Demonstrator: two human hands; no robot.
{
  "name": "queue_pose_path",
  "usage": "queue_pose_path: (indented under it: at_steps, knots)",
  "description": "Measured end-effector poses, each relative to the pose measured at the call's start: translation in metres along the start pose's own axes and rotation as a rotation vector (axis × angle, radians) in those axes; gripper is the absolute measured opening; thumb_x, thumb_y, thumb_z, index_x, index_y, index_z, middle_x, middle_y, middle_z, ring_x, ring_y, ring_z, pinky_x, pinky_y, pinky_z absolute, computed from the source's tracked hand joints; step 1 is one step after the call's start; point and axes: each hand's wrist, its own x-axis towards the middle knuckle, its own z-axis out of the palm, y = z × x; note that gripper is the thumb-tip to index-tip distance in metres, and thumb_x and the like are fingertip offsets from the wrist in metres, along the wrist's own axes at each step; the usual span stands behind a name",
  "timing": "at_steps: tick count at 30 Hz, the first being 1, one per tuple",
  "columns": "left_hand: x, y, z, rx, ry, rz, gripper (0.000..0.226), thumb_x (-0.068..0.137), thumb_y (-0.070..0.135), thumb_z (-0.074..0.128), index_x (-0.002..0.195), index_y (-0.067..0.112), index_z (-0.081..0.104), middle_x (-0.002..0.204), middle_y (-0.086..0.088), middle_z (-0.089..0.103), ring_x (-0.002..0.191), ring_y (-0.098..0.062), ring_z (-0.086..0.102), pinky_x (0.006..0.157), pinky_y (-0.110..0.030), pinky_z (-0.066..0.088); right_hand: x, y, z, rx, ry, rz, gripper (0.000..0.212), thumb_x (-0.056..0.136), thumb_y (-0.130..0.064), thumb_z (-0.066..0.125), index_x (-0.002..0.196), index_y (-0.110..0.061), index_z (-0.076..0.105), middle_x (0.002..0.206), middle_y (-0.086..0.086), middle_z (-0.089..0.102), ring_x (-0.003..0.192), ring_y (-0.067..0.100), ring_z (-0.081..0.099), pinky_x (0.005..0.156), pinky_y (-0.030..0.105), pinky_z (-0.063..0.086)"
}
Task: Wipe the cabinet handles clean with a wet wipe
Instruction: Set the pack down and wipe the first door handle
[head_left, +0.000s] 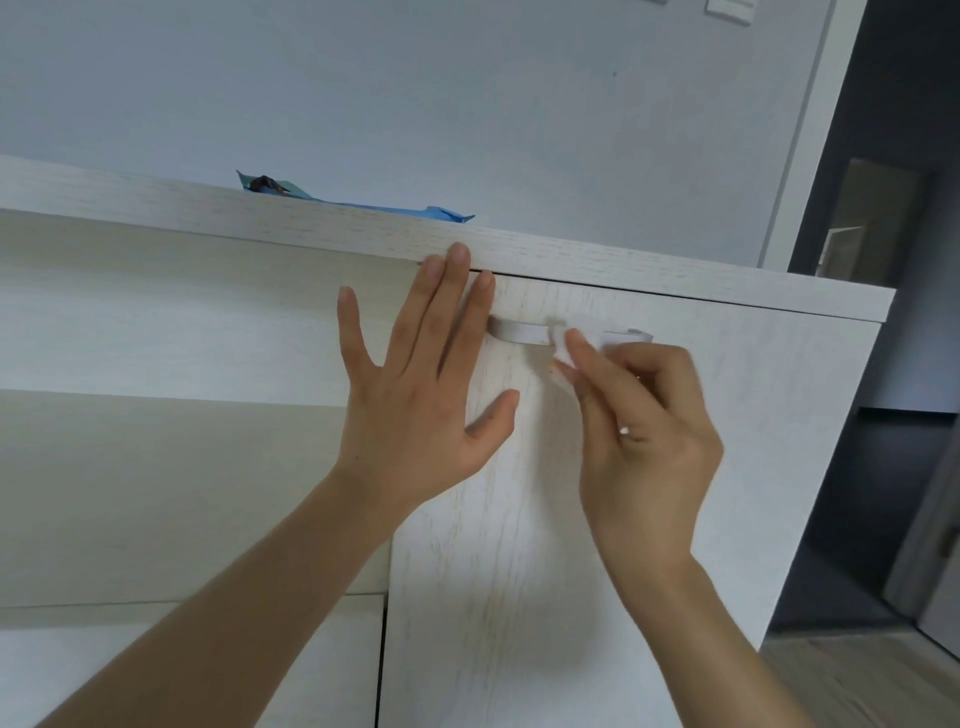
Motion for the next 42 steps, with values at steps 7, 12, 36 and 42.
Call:
queue_pose_path:
  at_steps: [7,12,36,42]
  knots:
    - [-0.001,-0.005,-0.001,0.008,-0.02,0.012,0.074,0.088,0.05,0.044,0.147,0.007,0.031,0.154,-0.012,0.023,0.143,-0.022,0.02,0.11,-0.062,0.001,0.013,-0.003,-0.01,-0.012,0.007,0.099,0.016,0.086,-0.008,0.064,0.1,-0.009,0.071,0.1,-0.004,0.063,0.091,0.009,0.057,0.082,0.006,0.041]
    - [-0.001,-0.005,0.0,-0.009,-0.015,0.015,0.075,0.087,0.05,0.044,0.147,0.008,0.028,0.154,-0.011,0.022,0.143,-0.022,0.019,0.11,-0.062,0.0,0.011,-0.001,0.002,-0.096,0.019,0.035,0.019,0.088,-0.01,0.062,0.106,-0.01,0.069,0.1,-0.009,0.057,0.092,0.012,0.051,0.082,0.002,0.037]
    - [-0.002,-0.027,-0.002,0.004,0.012,0.128,0.069,0.089,0.047,0.043,0.147,0.012,0.028,0.154,-0.003,0.022,0.142,-0.015,0.024,0.11,-0.061,0.0,0.007,-0.013,0.017,-0.082,0.074,-0.016,0.019,0.086,-0.004,0.065,0.103,-0.009,0.071,0.093,-0.007,0.058,0.085,0.018,0.056,0.079,0.005,0.039]
    - [-0.002,-0.027,-0.003,-0.01,0.014,0.123,0.069,0.089,0.047,0.044,0.147,0.012,0.031,0.154,-0.004,0.025,0.141,-0.015,0.026,0.11,-0.061,0.001,-0.002,-0.016,0.02,-0.107,0.051,-0.091,0.02,0.085,0.0,0.065,0.103,-0.006,0.071,0.096,-0.004,0.061,0.089,0.017,0.055,0.083,0.006,0.04]
